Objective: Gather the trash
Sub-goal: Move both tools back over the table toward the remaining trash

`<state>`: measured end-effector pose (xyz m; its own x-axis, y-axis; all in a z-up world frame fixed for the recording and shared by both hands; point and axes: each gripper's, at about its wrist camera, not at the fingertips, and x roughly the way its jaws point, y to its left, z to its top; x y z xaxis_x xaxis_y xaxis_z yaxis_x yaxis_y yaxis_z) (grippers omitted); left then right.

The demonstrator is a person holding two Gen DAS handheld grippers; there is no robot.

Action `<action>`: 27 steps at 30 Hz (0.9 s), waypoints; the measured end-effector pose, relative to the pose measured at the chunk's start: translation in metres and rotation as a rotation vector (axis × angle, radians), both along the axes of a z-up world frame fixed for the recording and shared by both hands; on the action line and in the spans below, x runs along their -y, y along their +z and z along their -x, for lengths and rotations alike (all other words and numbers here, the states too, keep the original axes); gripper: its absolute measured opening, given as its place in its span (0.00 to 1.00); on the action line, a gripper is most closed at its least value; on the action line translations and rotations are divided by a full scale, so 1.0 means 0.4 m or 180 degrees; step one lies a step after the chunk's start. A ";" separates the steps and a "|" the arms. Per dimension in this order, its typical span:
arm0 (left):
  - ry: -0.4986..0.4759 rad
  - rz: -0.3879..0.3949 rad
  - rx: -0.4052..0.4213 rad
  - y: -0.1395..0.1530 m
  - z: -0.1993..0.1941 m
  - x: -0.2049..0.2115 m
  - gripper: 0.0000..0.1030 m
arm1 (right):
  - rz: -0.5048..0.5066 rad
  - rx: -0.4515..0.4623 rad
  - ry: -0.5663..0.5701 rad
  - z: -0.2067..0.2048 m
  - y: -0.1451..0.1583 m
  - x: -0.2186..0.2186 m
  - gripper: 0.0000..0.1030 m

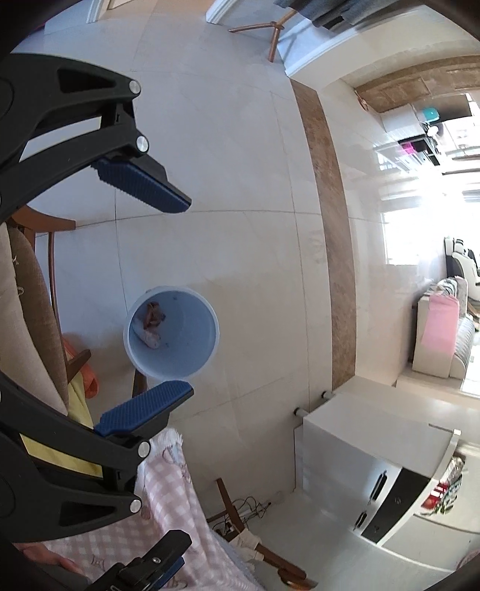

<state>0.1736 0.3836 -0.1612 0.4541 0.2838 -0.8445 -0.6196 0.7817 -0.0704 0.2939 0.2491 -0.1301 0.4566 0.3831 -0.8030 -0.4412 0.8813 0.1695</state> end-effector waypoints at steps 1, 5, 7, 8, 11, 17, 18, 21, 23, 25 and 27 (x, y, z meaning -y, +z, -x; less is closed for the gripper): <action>-0.0036 -0.0001 0.0024 0.007 -0.004 0.012 0.88 | -0.0027 0.0048 -0.0022 0.010 0.015 0.018 0.80; -0.0205 -0.0063 0.0141 0.055 -0.014 0.079 0.88 | -0.0141 0.0220 -0.0104 0.035 0.074 0.086 0.80; -0.0336 -0.0092 0.0222 0.082 -0.023 0.127 0.88 | -0.0214 0.0315 -0.0177 0.044 0.109 0.135 0.80; -0.0378 -0.0100 0.0247 0.091 -0.029 0.145 0.88 | -0.0255 0.0362 -0.0229 0.054 0.127 0.166 0.80; -0.0572 -0.0137 0.0334 0.127 -0.045 0.213 0.88 | -0.0320 0.0490 -0.0376 0.072 0.172 0.245 0.80; -0.1050 -0.0163 0.0476 0.185 -0.085 0.375 0.88 | -0.0355 0.0750 -0.0772 0.113 0.240 0.419 0.81; -0.1146 -0.0173 0.0494 0.196 -0.094 0.410 0.88 | -0.0360 0.0778 -0.0833 0.115 0.246 0.442 0.82; -0.1432 -0.0170 0.0556 0.215 -0.112 0.501 0.88 | -0.0363 0.0880 -0.1093 0.128 0.266 0.543 0.83; -0.1582 -0.0175 0.0565 0.221 -0.125 0.558 0.88 | -0.0326 0.0941 -0.1264 0.141 0.271 0.599 0.83; -0.1801 -0.0155 0.0584 0.230 -0.141 0.631 0.88 | -0.0280 0.1011 -0.1483 0.155 0.280 0.667 0.83; -0.1960 -0.0145 0.0591 0.235 -0.153 0.692 0.88 | -0.0231 0.1065 -0.1665 0.165 0.282 0.729 0.84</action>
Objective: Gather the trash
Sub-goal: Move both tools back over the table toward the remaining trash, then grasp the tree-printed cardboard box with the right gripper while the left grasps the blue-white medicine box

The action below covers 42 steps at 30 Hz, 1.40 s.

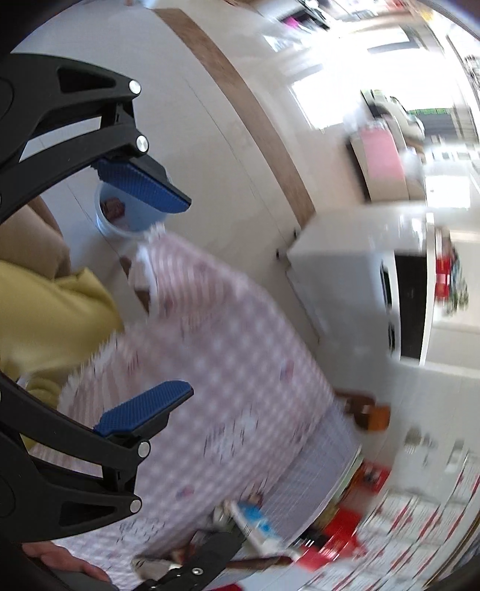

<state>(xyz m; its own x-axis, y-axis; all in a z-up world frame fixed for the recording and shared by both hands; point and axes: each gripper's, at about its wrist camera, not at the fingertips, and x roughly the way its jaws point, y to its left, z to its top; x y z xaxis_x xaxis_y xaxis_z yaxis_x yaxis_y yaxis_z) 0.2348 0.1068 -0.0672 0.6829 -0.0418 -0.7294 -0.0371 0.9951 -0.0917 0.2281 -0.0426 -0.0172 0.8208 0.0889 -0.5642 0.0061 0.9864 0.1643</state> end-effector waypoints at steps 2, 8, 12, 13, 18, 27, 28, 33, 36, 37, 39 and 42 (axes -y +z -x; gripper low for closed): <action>-0.0153 -0.0019 0.0002 0.003 -0.009 0.055 0.88 | 0.0071 0.0041 -0.0223 0.010 0.004 0.057 0.85; -0.0583 -0.0006 -0.0003 0.007 -0.041 0.217 0.88 | 0.0544 0.0007 -0.0773 -0.004 -0.019 0.196 0.86; -0.0817 0.0002 -0.0042 0.002 -0.060 0.301 0.88 | 0.0883 -0.0121 -0.0919 -0.038 -0.055 0.248 0.86; -0.0861 -0.0002 -0.0056 -0.001 -0.065 0.319 0.88 | 0.0936 -0.0160 -0.0938 -0.049 -0.065 0.257 0.86; -0.0988 -0.0019 -0.0089 -0.007 -0.087 0.375 0.88 | 0.1027 -0.0351 -0.1034 -0.108 -0.106 0.304 0.86; -0.1085 -0.0001 -0.0084 -0.001 -0.120 0.413 0.88 | 0.0979 -0.0408 -0.1192 -0.192 -0.123 0.362 0.29; -0.1101 -0.0008 -0.0066 0.004 -0.123 0.419 0.88 | 0.0915 -0.0338 -0.1201 -0.184 -0.113 0.373 0.21; -0.1282 -0.0009 0.0057 0.040 -0.142 0.467 0.88 | 0.0228 -0.0039 -0.1263 -0.103 -0.046 0.476 0.08; -0.1476 -0.0007 0.0157 0.066 -0.156 0.522 0.88 | -0.0085 0.0148 -0.1282 -0.050 -0.008 0.532 0.07; -0.1516 -0.0008 0.0179 0.071 -0.161 0.536 0.89 | -0.0150 0.0227 -0.1298 -0.030 0.007 0.548 0.07; -0.1607 -0.0023 0.0220 0.081 -0.175 0.576 0.89 | -0.0226 0.0343 -0.1326 0.004 0.036 0.570 0.07; -0.1633 -0.0061 0.0229 0.088 -0.201 0.624 0.89 | -0.0335 0.0470 -0.1310 0.045 0.070 0.603 0.07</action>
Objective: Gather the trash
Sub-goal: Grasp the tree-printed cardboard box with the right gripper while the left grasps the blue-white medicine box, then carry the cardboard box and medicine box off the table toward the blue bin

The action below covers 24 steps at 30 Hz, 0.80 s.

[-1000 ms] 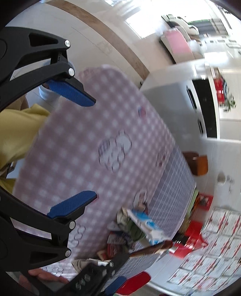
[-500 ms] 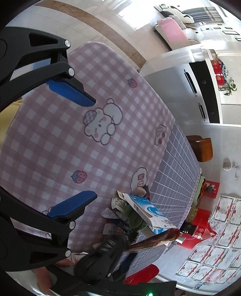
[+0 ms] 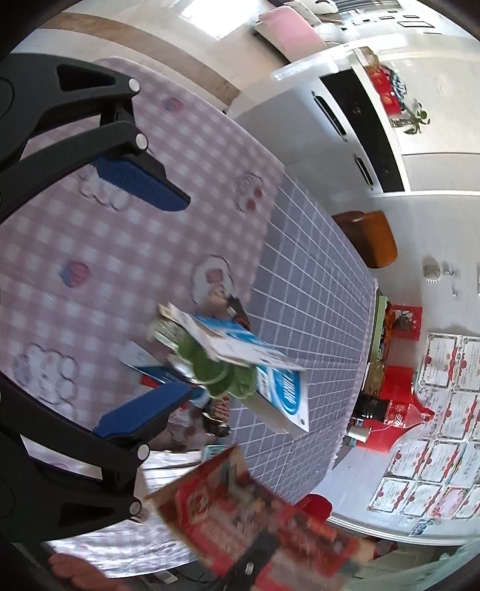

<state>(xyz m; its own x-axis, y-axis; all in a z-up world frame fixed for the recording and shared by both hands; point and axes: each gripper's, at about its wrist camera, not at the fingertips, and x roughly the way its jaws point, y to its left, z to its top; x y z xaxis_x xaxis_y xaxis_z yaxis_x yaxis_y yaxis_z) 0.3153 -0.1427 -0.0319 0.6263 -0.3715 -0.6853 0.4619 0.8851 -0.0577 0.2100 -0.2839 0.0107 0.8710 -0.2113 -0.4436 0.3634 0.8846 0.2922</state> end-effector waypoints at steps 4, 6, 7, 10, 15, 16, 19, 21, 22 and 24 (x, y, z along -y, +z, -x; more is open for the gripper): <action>-0.0057 -0.0008 0.0039 -0.003 -0.036 0.057 0.89 | 0.0076 0.0030 -0.0100 0.030 0.023 0.035 0.07; -0.0025 -0.0051 0.0050 -0.015 -0.058 0.083 0.89 | 0.0055 0.0034 -0.0125 0.037 0.023 0.052 0.07; 0.0040 -0.0103 0.0047 -0.023 -0.070 0.094 0.84 | 0.0060 0.0022 -0.0144 0.039 0.022 0.058 0.07; 0.0050 -0.0157 -0.0076 -0.046 -0.097 0.118 0.17 | 0.0068 -0.0010 -0.0189 0.046 0.014 0.071 0.07; 0.0146 -0.0126 -0.0176 -0.055 -0.125 0.116 0.06 | 0.0024 -0.0031 -0.0208 0.051 0.000 0.085 0.07; 0.0164 -0.0110 -0.0137 -0.048 -0.123 0.109 0.06 | 0.0029 -0.0028 -0.0206 0.053 -0.002 0.085 0.07; 0.0210 -0.0051 -0.0080 -0.026 -0.118 0.082 0.06 | 0.0013 -0.0021 -0.0205 0.052 -0.003 0.083 0.07; 0.0296 -0.0033 -0.0038 -0.010 -0.113 0.053 0.06 | -0.0013 0.0003 -0.0164 0.052 -0.001 0.075 0.07; 0.0342 -0.0021 0.0006 0.000 -0.108 0.036 0.06 | -0.0004 0.0013 -0.0146 0.052 0.001 0.068 0.07; 0.0427 -0.0028 0.0085 0.015 -0.102 0.005 0.06 | 0.0032 0.0031 -0.0102 0.049 0.008 0.050 0.07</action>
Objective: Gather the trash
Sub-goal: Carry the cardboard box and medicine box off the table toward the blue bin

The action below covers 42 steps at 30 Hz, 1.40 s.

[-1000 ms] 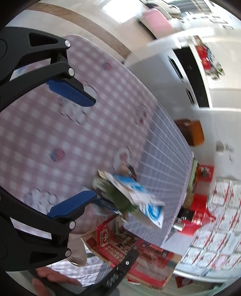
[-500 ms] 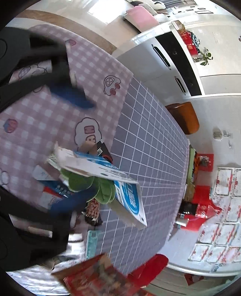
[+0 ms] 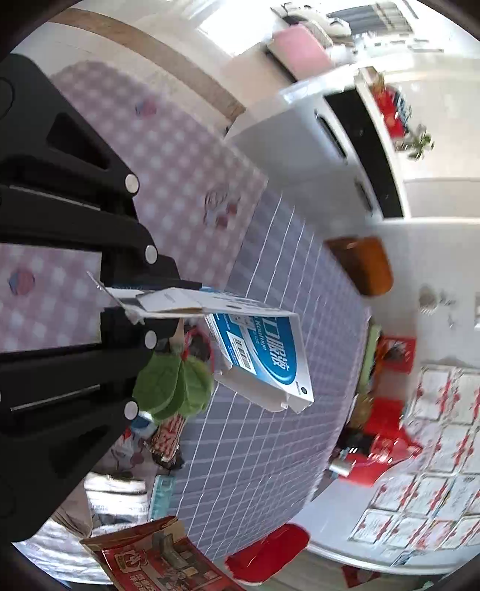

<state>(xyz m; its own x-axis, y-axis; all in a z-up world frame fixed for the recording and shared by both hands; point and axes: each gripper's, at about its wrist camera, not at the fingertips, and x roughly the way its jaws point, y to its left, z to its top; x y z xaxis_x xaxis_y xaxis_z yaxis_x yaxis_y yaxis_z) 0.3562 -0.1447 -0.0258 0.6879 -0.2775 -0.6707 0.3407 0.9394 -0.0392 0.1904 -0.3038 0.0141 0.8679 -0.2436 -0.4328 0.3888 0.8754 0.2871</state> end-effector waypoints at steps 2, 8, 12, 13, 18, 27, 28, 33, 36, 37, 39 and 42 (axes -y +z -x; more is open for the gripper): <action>0.0040 0.0050 0.0029 0.012 0.006 -0.035 0.06 | -0.0003 0.0015 0.0061 -0.003 0.004 -0.019 0.07; 0.0316 0.0103 0.0151 0.043 0.034 -0.169 0.06 | 0.0008 0.0063 0.0346 -0.028 0.019 -0.117 0.07; 0.0481 0.0127 0.0199 0.045 0.061 -0.279 0.06 | 0.0025 0.0084 0.0606 -0.052 0.030 -0.205 0.07; 0.0523 0.0140 0.0202 0.043 0.068 -0.310 0.06 | 0.0031 0.0082 0.0668 -0.060 0.032 -0.228 0.07; 0.0868 0.0113 0.0246 0.032 0.103 -0.448 0.06 | 0.0043 0.0066 0.1021 -0.097 0.038 -0.365 0.07; 0.1375 0.0209 0.0203 -0.008 0.168 -0.715 0.06 | 0.0102 -0.0001 0.1691 -0.161 0.037 -0.644 0.07; 0.1426 0.0213 0.0198 -0.011 0.176 -0.738 0.06 | 0.0107 -0.0014 0.1781 -0.168 0.034 -0.681 0.07; 0.1711 0.0187 0.0142 -0.039 0.223 -0.869 0.06 | 0.0102 -0.0095 0.2179 -0.198 0.011 -0.846 0.07; 0.1918 0.0198 0.0054 -0.065 0.252 -0.948 0.06 | 0.0093 -0.0189 0.2420 -0.219 -0.010 -0.942 0.07; 0.1969 0.0205 0.0030 -0.073 0.261 -0.968 0.06 | 0.0092 -0.0222 0.2501 -0.226 -0.020 -0.976 0.07; 0.2096 0.0189 -0.0043 -0.098 0.280 -1.013 0.06 | 0.0113 -0.0296 0.2622 -0.238 -0.039 -1.034 0.07; 0.2222 0.0182 -0.0187 -0.140 0.300 -1.064 0.06 | 0.0127 -0.0429 0.2784 -0.254 -0.078 -1.113 0.07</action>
<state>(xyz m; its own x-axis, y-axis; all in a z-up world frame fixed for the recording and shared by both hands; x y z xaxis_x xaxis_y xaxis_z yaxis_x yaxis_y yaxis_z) 0.2363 0.2807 -0.0816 0.6810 0.1799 -0.7098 -0.3455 0.9336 -0.0948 0.2919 0.1413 -0.0170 0.6926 0.4663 -0.5503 -0.3962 0.8835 0.2500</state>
